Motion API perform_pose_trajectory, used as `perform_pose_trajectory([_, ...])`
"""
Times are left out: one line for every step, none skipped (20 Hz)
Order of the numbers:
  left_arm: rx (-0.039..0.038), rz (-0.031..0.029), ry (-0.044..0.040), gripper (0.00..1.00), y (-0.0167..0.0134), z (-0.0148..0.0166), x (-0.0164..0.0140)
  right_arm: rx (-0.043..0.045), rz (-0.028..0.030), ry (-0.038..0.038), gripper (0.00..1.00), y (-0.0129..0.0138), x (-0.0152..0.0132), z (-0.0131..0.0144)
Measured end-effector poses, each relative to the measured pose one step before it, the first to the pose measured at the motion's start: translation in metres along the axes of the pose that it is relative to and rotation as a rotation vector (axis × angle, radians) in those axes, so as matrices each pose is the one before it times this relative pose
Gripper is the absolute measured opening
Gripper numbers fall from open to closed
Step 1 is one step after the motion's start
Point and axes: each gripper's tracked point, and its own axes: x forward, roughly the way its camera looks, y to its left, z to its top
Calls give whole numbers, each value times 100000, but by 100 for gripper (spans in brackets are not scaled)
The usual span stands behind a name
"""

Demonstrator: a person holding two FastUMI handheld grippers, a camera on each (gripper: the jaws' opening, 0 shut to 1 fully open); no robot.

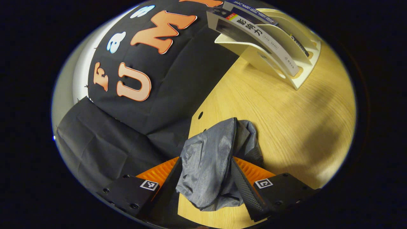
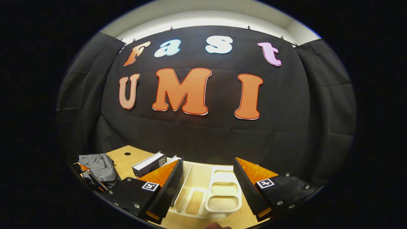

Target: Open the schoolbag, grab two books from the bookshelf and put them into the schoolbag.

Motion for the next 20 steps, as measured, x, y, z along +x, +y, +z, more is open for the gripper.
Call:
perform_pose_trajectory([69, 986, 1398, 89, 181, -578, 43, 178, 140, -189, 95, -65, 41, 48])
perform_pose_trajectory([2, 802, 405, 88, 574, -267, 180, 20, 184, -142, 95, -159, 110, -5])
perform_pose_trajectory([333, 1109, 113, 86, 660, -6, 34, -104, -325, -120, 95, -153, 19, -40])
perform_pose_trajectory([83, 625, 371, 86, 753, -149, 232, 137, -330, 39, 95, 4, 95, 65])
perform_pose_trajectory([-554, 985, -216, 83, 916, -48, -64, 295, -147, 477, 95, 60, 106, -6])
perform_pose_trajectory([-884, 227, 149, 80, 858, -160, 361, 349, -214, 24, 95, 130, -25, -29])
perform_pose_trajectory([-1040, 51, 15, 75, 941, -304, 476, 96, -530, -152, 95, 67, 43, 170])
perform_pose_trajectory([-1380, -1489, 639, 74, 508, -180, 496, -105, -884, -418, 95, 16, 32, 210])
perform_pose_trajectory([-1691, -2027, 240, 71, 286, -235, 583, -241, -1030, -271, 95, 181, 76, 255])
perform_pose_trajectory([-1076, -2467, -65, 69, 185, 72, 577, -102, -875, 63, 95, 288, 100, 64])
perform_pose_trajectory([-477, -3037, 175, 62, 256, 113, 307, -47, -713, 242, 95, 404, 75, 238])
perform_pose_trajectory([-561, -1517, -987, 57, 381, 211, 636, 11, -539, 345, 95, 490, 38, 170])
perform_pose_trajectory([-734, -2030, -1150, 47, 577, 163, 94, -92, -310, 174, 95, 589, 102, 204])
perform_pose_trajectory([-1455, -2022, -278, 32, 230, -57, 446, -416, -338, 159, 95, 573, -74, 237])
perform_pose_trajectory([-1627, -3547, -152, 21, -58, -26, 121, -497, -504, 246, 95, 648, -70, 252])
perform_pose_trajectory([-1326, -2333, -8, 20, 239, -51, 409, -370, -319, 77, 95, 655, 39, 242])
perform_pose_trajectory([-1327, -3102, -332, 20, 293, 156, 47, -497, -239, 282, 95, 733, 20, 282])
perform_pose_trajectory([-1501, -2747, -744, 19, 364, 160, 90, -679, -164, 71, 95, 758, -15, 335])
perform_pose_trajectory([-1069, -2059, -1065, 18, 371, 331, -83, -804, 255, 76, 95, 807, 85, 361])
perform_pose_trajectory([-972, -1702, -1622, 17, 643, 458, 130, -795, 185, 259, 95, 854, 50, 326])
